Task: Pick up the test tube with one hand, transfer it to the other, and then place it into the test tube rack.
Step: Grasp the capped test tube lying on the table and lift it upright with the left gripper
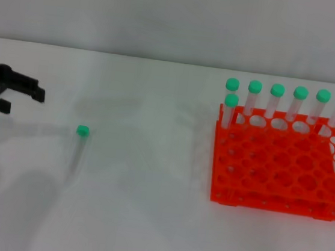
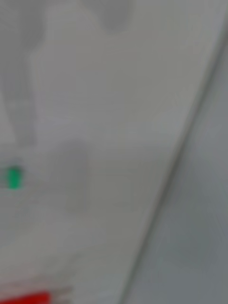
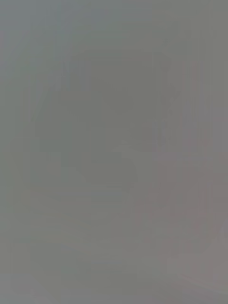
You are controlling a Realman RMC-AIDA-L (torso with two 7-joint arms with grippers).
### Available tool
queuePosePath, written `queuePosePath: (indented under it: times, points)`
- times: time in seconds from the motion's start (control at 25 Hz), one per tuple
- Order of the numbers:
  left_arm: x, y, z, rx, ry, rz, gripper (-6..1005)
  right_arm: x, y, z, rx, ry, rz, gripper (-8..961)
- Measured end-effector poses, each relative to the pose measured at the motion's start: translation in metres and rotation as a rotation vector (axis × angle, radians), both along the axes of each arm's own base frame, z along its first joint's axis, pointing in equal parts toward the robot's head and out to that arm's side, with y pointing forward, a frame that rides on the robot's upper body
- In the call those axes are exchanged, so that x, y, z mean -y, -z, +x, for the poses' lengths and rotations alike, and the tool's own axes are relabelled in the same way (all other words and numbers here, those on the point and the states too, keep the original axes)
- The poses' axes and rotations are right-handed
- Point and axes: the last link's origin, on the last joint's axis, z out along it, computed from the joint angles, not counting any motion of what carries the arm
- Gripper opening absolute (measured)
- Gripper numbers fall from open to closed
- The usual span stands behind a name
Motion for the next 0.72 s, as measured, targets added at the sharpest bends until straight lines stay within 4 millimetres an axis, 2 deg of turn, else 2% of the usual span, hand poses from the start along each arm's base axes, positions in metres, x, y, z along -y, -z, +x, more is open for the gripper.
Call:
queuePosePath:
  times: [0.24,0.28,0.36,0.72]
  points:
    - [-0.012,0.038,0.002,-0.045,-0.014,-0.106,887,0.001,0.002,0.0,0.015,-0.001,-0.003,862]
    - [-0.012,0.038,0.002,-0.045,-0.014,-0.106,887,0.001,0.002,0.0,0.015,-0.001,-0.003,862]
    - [-0.016,0.058,-0.001,-0.051,-0.029,-0.152,887,0.002,0.002,0.0,0.016,-0.001,-0.005,862]
    - [-0.018,0.077,-0.006,-0.091,-0.055,-0.2,886,0.008,0.005,0.003,0.01,0.002,-0.011,862]
